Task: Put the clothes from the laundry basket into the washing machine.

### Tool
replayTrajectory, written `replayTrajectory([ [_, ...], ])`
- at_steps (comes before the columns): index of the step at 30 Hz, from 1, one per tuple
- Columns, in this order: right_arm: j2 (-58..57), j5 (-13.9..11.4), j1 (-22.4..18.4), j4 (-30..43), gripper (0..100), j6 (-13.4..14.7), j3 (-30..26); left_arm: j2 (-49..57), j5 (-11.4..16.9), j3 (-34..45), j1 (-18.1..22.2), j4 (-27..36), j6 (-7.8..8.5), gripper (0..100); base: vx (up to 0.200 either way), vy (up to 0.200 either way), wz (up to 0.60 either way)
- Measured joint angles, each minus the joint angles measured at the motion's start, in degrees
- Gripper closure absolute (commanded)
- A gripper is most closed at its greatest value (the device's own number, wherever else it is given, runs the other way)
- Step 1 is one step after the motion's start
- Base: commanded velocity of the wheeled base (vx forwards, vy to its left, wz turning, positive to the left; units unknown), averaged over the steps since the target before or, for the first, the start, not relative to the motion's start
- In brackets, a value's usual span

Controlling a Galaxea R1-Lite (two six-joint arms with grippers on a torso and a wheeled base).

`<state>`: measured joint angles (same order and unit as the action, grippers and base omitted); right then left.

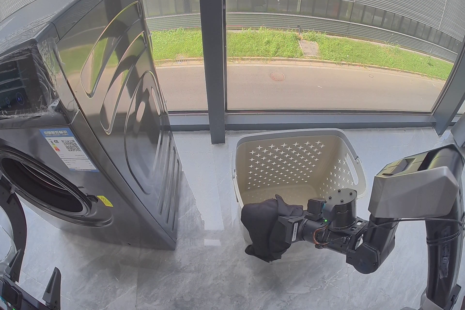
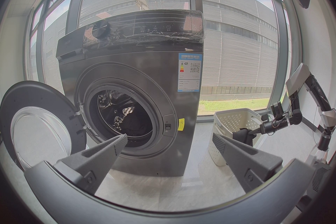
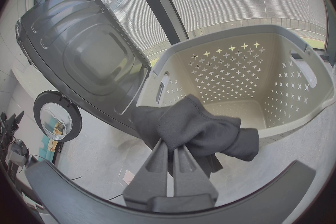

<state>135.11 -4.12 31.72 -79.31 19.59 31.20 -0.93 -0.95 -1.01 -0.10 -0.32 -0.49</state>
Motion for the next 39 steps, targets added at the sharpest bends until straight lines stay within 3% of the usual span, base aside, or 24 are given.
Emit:
replayTrajectory([
  [11,-8.46,-0.06,-0.77,-0.22,100,-0.05,-5.24,0.0,0.02,0.0,0.0,0.0,-0.11,0,0.0,0.0,0.0],
  [21,-7.49,-0.17,-0.13,-2.3,100,-0.07,-5.55,0.0,0.0,0.0,0.0,0.0,-0.06,0,0.0,0.0,0.0],
  [22,-6.83,-0.23,-0.13,-2.74,0,-0.07,-5.35,0.0,-0.02,0.0,0.0,0.0,-0.06,0,0.0,0.0,0.0],
  [30,-0.77,-0.15,0.57,-8.36,0,-0.51,-5.24,0.0,-0.05,0.0,0.0,0.0,-0.05,0,0.0,0.0,0.0],
  [39,3.01,0.02,-0.05,-8.11,0,-4.35,-5.9,0.0,-0.06,0.0,0.0,-0.01,0.0,0,0.0,0.0,0.0],
])
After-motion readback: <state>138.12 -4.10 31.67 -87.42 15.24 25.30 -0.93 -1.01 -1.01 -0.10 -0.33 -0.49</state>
